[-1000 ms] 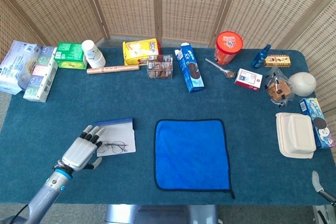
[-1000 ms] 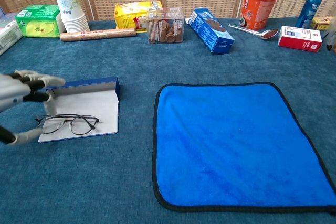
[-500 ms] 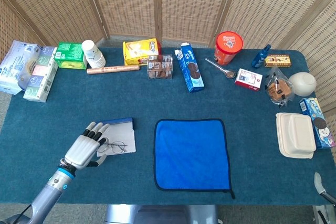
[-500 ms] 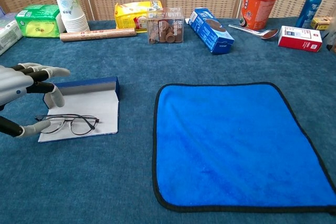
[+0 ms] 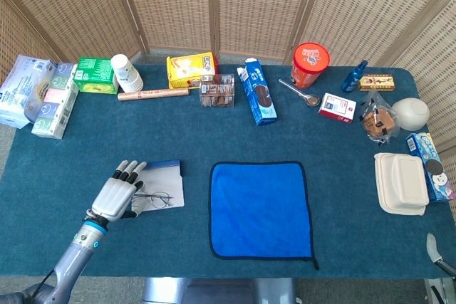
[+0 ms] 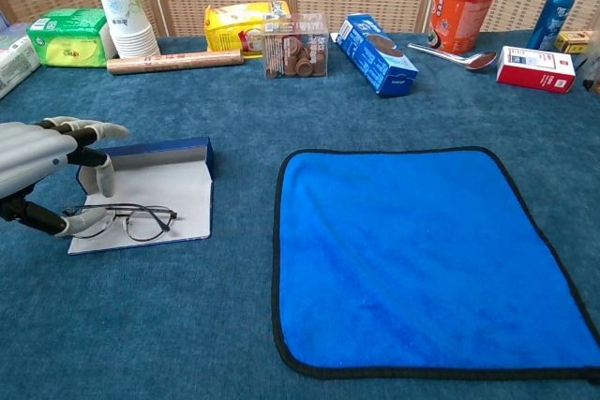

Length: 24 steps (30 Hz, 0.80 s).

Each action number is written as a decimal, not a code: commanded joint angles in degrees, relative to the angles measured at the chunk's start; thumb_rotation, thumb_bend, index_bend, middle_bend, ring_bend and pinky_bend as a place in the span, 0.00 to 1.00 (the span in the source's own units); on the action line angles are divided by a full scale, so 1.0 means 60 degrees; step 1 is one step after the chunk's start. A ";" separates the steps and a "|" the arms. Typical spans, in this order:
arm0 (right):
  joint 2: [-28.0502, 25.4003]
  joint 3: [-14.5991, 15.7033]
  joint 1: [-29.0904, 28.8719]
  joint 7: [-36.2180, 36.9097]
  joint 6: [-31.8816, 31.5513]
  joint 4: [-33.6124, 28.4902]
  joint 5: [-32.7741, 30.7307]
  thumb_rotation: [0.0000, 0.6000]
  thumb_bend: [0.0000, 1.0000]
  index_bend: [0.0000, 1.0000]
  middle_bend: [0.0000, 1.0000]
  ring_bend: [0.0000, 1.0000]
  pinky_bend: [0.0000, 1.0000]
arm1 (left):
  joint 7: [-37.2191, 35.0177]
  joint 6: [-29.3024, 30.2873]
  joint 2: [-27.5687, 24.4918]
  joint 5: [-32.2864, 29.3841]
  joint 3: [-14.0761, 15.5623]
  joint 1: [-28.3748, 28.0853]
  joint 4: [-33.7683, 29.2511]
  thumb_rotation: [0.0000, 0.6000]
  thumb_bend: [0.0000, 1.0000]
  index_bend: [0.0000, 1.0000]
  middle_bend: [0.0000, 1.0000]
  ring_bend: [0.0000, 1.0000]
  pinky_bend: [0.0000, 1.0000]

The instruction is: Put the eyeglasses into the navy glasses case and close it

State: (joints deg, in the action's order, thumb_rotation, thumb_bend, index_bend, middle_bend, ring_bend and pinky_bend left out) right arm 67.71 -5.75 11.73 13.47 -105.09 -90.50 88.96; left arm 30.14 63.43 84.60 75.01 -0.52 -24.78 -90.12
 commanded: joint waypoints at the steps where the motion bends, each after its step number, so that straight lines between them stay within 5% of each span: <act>1: -0.0012 -0.0007 0.0008 -0.0002 -0.0004 -0.0018 -0.0014 0.56 0.37 0.04 0.12 0.00 0.10 | -0.0063 -0.0019 0.0089 -0.0010 -0.0043 -0.0043 0.0083 0.64 0.37 0.41 0.07 0.00 0.00; 13: -0.0023 -0.0030 -0.0023 -0.0103 0.0019 -0.0110 0.0025 0.56 0.36 0.04 0.12 0.00 0.10 | -0.1485 0.0118 -0.0517 0.0828 0.0446 0.0150 -0.0658 0.64 0.36 0.38 0.07 0.00 0.01; 24: 0.0027 -0.0033 -0.0065 -0.0048 0.0059 -0.0056 0.0050 0.56 0.36 0.04 0.12 0.00 0.10 | -0.0453 0.0139 -0.0471 0.0723 0.0806 0.0365 -0.0732 0.65 0.37 0.38 0.05 0.00 0.00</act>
State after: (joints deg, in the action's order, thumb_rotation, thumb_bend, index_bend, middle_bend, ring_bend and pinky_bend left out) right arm 67.87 -5.95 11.31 13.16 -104.70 -90.86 89.28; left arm 25.59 63.69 80.88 79.72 4.39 -22.91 -95.26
